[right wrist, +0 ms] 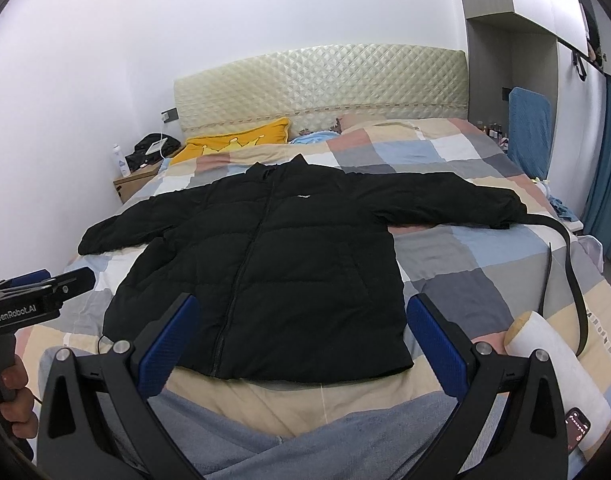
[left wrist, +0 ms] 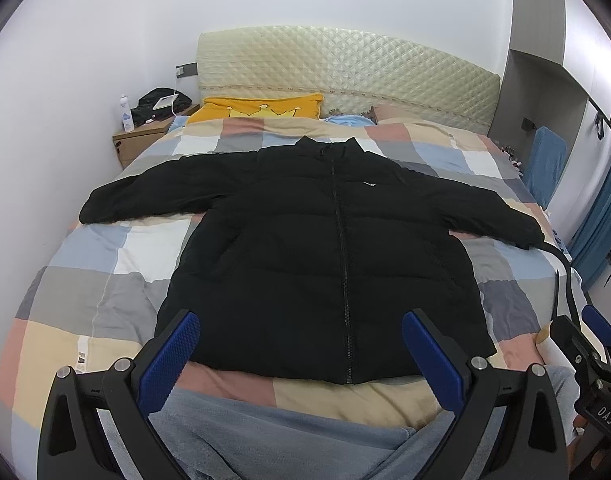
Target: Fold large clothes
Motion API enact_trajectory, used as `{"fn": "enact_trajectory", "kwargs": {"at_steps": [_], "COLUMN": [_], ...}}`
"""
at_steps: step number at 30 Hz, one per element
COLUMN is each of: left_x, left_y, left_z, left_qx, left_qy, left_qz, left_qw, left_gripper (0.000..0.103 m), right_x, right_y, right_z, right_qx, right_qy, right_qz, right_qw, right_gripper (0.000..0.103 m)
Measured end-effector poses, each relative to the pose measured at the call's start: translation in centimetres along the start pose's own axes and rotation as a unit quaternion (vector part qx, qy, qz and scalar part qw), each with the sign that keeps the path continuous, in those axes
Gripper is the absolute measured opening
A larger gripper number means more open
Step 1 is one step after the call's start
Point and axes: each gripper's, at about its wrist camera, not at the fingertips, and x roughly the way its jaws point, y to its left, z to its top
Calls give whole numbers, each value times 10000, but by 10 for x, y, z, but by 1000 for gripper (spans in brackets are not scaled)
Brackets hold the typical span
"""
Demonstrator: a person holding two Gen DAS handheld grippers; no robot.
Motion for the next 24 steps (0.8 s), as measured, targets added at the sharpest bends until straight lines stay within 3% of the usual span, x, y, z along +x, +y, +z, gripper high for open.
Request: {"fn": "enact_trajectory", "kwargs": {"at_steps": [11,24], "left_x": [3,16], "left_y": [-6,-9], "left_z": [-4,13], "left_qx": [-1,47], "left_qy": [83,-93], "left_qz": [-93,-277], "left_qw": [9999,9996], "left_gripper": [102,102], "right_x": [8,11], "right_y": [0,-22], "right_z": [-1,18], "right_qx": [-53,45], "right_qy": [105,-140], "right_qz": [37,-108], "right_qw": [9999,9998], "right_gripper": [103,103]}}
